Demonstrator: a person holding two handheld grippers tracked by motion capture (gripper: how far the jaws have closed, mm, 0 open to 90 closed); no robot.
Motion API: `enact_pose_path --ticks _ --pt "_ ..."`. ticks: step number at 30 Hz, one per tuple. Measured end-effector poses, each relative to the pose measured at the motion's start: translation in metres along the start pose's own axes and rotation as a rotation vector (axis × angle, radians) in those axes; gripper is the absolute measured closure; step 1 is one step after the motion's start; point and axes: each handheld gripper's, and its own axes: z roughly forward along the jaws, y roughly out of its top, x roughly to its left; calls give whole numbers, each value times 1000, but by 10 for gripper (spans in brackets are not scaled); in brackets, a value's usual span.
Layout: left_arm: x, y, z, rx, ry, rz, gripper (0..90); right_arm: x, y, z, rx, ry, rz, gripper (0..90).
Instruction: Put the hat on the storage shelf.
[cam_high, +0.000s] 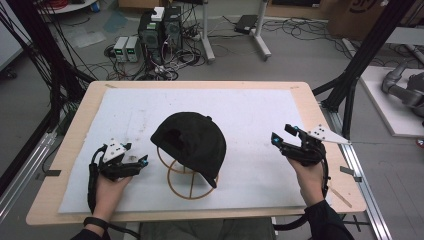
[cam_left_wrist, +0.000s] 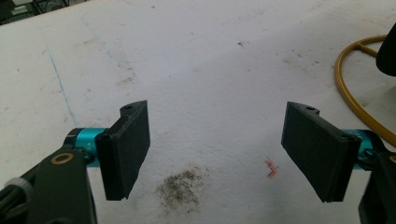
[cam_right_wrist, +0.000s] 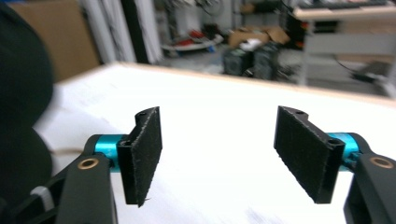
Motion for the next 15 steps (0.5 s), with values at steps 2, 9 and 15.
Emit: enact_pose_path --ticks 2,9,15 --pt "0 0 0 -1 0 -1 239 -8 -12 0 41 -38 -10 315" --pt "0 0 0 -5 -4 2 239 -34 -40 4 128 -124 25 308" --pt "0 0 0 2 -2 -1 239 -50 -56 6 228 -166 72 296"
